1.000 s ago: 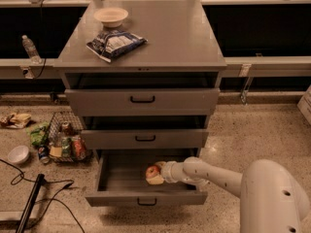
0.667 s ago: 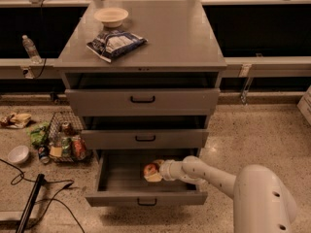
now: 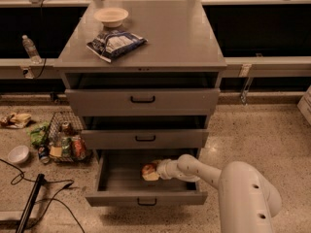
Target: Place apple into bottom drawer
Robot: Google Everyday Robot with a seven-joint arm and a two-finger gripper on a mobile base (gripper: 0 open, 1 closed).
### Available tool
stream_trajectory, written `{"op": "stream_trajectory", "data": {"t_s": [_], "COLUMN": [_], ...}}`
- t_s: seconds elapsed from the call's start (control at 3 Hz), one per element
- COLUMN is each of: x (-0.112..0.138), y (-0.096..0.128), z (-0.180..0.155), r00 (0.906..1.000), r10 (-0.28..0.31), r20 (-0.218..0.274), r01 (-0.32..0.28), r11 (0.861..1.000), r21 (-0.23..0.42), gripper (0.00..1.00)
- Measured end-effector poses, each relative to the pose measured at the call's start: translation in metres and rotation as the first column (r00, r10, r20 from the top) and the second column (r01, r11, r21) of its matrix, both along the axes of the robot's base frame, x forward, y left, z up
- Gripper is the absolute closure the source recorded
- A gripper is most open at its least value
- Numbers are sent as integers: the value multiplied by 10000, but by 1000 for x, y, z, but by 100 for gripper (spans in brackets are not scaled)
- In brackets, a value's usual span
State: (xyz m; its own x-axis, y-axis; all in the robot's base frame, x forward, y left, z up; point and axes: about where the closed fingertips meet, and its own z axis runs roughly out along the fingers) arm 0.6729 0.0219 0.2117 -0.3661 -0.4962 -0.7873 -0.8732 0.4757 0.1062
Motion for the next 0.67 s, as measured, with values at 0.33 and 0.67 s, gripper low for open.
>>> {"op": "stream_trajectory", "data": {"t_s": [0.33, 0.67], "x": [-4, -9], "y": [-6, -16], "z": [-4, 3], "r00": [9987, 9974], "r10": [-239, -474], "r20": [-455, -546], "r01": [224, 454], "r11": [9992, 9983], "r21": [-320, -376], "gripper": [36, 18]}}
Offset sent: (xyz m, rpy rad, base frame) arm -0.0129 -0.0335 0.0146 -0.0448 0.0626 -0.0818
